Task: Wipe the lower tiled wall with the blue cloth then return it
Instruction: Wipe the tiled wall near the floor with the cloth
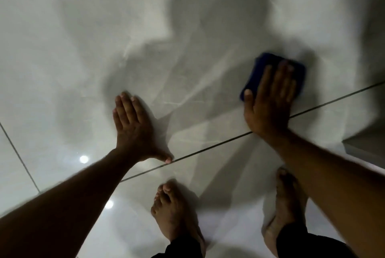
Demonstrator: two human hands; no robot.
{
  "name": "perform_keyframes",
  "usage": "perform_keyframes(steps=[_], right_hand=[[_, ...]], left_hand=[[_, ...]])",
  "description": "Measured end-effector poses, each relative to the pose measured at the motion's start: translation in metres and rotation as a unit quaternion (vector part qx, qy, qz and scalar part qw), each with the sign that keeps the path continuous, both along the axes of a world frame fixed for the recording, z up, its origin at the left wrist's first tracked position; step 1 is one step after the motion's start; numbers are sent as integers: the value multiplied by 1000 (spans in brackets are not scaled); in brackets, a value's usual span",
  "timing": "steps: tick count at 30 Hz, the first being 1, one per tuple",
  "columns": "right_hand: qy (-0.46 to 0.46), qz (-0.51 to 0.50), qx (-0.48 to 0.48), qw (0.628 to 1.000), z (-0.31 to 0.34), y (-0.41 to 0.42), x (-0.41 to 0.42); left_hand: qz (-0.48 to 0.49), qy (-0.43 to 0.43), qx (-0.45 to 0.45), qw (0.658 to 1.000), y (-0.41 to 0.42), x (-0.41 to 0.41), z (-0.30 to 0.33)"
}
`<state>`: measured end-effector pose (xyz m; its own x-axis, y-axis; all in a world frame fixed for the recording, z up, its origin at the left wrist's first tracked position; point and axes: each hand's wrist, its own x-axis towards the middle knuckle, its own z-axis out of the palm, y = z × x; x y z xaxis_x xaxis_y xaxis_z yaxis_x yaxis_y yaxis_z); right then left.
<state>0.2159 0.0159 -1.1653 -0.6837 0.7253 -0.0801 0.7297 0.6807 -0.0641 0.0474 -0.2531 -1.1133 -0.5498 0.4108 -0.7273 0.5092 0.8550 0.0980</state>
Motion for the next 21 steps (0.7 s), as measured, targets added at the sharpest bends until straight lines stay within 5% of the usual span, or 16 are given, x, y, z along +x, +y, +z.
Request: perform_keyframes(steps=[2,4,8,10,12,14,16,18,21], right_hand=[[13,-257,-44,965,11,-45,-21],[37,-307,-96,946,25,-110,-53],[10,87,-159,983,30,-200,-73],[27,317,-138,938,18,-156,-77],[52,422,-108,899,9,-94,-83],[56,307,-67,948,0,-31,-73],[25,68,-8,997,-3,12,-42],[-13,-136,-3,991,5,16,-7],[-13,-248,-33,968,12,-52,15]], left_hand=[[4,1,2,1000,1,1,0],[-3,0,-2,1000,0,0,-1],[-11,4,-5,1000,-3,-1,-8],[-8,17,3,1000,-5,-1,-9],[-12,20,9,1000,-5,0,-9],[-14,13,5,1000,-4,1,-9],[-7,22,-7,1000,-4,1,-8],[-11,18,-5,1000,-2,2,-7],[-7,22,-3,1000,-2,2,-9]])
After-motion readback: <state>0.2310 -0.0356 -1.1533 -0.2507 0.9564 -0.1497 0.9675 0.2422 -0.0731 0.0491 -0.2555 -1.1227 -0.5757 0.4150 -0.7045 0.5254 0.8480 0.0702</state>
